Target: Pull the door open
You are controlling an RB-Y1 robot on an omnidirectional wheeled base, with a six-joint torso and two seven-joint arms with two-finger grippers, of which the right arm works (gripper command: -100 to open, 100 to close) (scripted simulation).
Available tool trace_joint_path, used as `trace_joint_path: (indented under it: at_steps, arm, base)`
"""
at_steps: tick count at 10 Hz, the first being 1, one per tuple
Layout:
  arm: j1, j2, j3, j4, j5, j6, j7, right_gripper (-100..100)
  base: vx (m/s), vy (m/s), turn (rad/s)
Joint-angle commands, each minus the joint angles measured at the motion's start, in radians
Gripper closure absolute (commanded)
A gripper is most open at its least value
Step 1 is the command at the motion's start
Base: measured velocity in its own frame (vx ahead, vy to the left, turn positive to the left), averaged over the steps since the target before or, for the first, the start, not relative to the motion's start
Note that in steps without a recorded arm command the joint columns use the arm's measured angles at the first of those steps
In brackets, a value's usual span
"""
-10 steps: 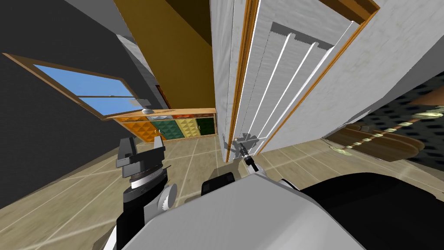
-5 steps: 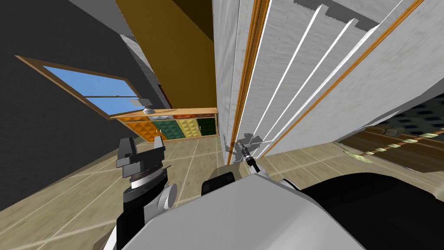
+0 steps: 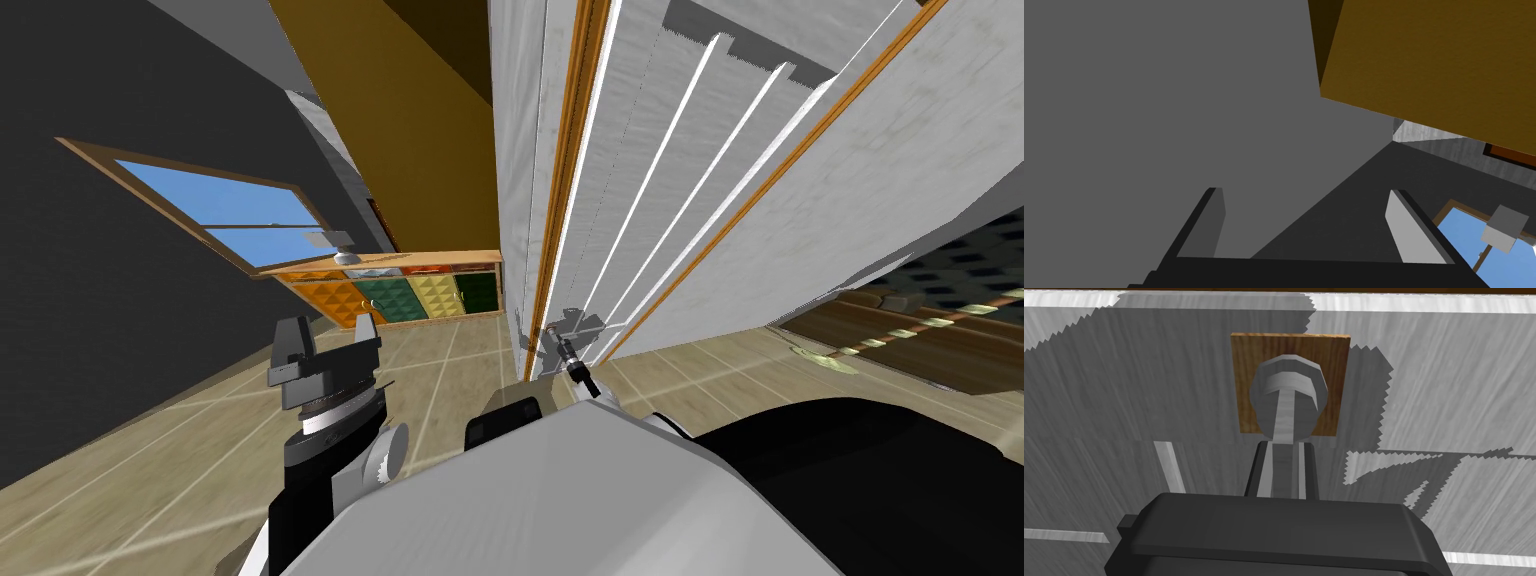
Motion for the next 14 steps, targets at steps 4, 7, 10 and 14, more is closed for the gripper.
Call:
trace_joint_path:
  at_steps: [4,7,10,14]
  arm:
    - [0.017,-0.047,0.079,0.001,-0.013,-0.047,-0.036,100]
    - [0.027,-0.075,0.125,0.002,-0.021,-0.074,-0.057,100]
    - [0.038,-0.102,0.171,0.002,-0.029,-0.102,-0.079,100]
    - [0.051,-0.140,0.234,0.003,-0.040,-0.139,-0.108,100]
  base:
    - [-0.126,0.000,0.006]
    - [-0.106,-0.024,0.004]
    - [-0.092,-0.040,0.006]
    - [-0.075,-0.066,0.009]
